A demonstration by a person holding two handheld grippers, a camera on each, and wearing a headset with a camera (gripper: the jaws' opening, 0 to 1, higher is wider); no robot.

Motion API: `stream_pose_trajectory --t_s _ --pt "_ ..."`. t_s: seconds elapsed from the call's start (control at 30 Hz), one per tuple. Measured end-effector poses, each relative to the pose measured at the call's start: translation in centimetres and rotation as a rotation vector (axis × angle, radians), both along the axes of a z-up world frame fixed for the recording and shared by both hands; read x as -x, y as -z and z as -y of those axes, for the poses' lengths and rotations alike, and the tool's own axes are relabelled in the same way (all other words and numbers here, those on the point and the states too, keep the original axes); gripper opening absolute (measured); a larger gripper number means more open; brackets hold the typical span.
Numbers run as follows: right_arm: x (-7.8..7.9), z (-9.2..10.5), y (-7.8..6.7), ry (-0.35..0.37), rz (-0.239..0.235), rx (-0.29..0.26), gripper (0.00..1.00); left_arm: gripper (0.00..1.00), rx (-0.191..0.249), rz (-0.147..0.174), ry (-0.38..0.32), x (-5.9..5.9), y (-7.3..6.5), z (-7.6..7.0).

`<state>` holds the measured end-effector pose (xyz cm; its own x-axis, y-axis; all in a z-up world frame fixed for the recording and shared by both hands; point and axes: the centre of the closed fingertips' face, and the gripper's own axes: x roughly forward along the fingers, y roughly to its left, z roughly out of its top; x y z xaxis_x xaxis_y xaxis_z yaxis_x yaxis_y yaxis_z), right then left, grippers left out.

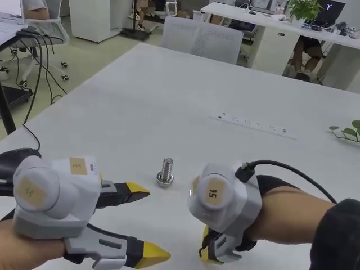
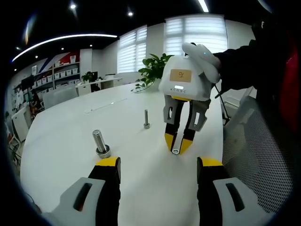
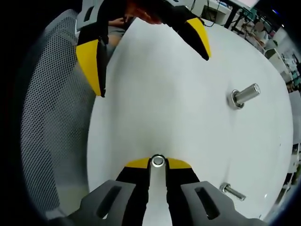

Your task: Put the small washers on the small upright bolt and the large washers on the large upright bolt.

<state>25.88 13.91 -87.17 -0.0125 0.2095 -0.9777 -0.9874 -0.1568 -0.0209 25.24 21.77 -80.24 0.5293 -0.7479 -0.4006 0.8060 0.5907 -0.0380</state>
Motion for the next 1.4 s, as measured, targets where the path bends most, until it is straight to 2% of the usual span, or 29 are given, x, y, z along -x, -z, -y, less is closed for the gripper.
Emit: stream_pose_trajectory --t_s 0.83,1.13,1.4 --pt "-4.2 5.0 -2.5 0.139 0.057 -0.001 0.13 0.65 0.004 -0.012 0.009 -0.4 0.3 0.3" --pt "-6.2 6.9 -3.8 0.203 0.085 -0.012 0.13 0.65 0.003 -0.019 0.011 -0.3 0.6 0.3" --pt "-7.9 8.1 -4.7 0.23 0.113 -0.012 0.13 0.65 0.002 -0.024 0.011 -0.3 0.8 0.3"
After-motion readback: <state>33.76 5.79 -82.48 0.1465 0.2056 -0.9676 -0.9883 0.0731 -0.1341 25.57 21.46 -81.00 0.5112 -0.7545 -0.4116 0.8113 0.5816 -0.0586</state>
